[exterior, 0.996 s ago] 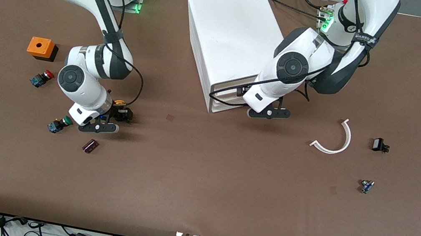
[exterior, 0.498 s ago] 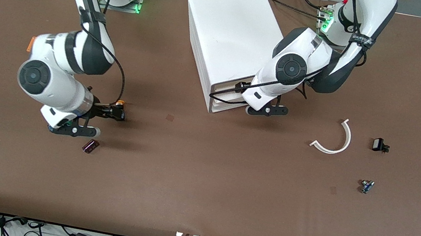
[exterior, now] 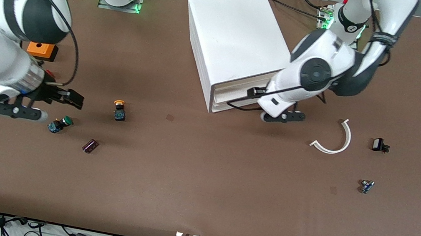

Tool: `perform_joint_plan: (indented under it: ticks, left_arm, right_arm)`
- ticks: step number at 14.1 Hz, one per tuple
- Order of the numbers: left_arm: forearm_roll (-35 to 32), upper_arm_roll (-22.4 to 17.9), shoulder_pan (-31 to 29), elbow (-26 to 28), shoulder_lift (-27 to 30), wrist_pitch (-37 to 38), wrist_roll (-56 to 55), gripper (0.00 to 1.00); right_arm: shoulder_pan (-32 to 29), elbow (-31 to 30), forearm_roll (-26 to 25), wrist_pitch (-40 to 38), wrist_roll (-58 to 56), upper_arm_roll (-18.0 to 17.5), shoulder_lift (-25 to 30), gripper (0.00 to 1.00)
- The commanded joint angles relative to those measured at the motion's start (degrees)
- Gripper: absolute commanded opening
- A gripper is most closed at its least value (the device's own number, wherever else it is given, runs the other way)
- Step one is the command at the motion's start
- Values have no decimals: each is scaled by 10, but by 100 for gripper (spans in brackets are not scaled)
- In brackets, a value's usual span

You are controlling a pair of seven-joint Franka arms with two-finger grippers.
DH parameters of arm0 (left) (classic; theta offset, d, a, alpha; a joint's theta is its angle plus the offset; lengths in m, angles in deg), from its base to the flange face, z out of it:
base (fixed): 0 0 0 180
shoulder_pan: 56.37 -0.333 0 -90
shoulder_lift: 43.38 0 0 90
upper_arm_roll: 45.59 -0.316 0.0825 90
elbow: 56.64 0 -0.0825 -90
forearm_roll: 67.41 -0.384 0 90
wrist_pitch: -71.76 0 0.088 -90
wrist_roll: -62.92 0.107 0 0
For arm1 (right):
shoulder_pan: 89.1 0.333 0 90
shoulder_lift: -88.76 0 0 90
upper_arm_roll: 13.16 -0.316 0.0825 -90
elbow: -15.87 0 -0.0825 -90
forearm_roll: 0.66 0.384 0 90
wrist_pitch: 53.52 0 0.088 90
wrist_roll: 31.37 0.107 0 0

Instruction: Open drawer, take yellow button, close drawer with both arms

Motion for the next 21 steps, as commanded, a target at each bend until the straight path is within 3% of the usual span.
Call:
perform_joint_plan:
  ticks: [1, 4, 8, 10, 13, 15, 17, 19, 21]
  left_arm:
    - [-21, 5, -54, -32, 6, 33, 57, 100]
    - [-121, 5, -75, -64, 6, 60, 90, 100]
    - [-133, 5, -146, -118, 3, 120, 255, 100]
    - [-131, -22, -157, -127, 23, 153, 350, 100]
    - [-125, -80, -157, -107, 90, 176, 469, 100]
    - [-117, -101, -156, -71, 148, 171, 481, 100]
    - [-114, -129, -150, -64, 165, 164, 485, 100]
    - [-110, -139, -142, -18, 197, 109, 486, 100]
    - [-110, -139, -142, -3, 210, 100, 485, 100]
  right_arm:
    - [0, -3, 0, -26, 4, 20, 31, 100]
    - [0, 35, -2, -66, 2, 49, 46, 100]
    - [0, 50, -1, -82, 0, 75, 46, 100]
    - [-2, 50, -1, -81, -1, 77, 55, 100]
    - [-64, 50, 1, -77, -30, 32, 67, 100]
    - [-124, 48, 1, -77, -67, -15, 77, 100]
    - [-169, 42, -3, -80, -69, -57, 90, 100]
    - [-175, 39, -16, -84, -70, -66, 97, 100]
    - [-175, 37, -34, -105, -69, -68, 98, 100]
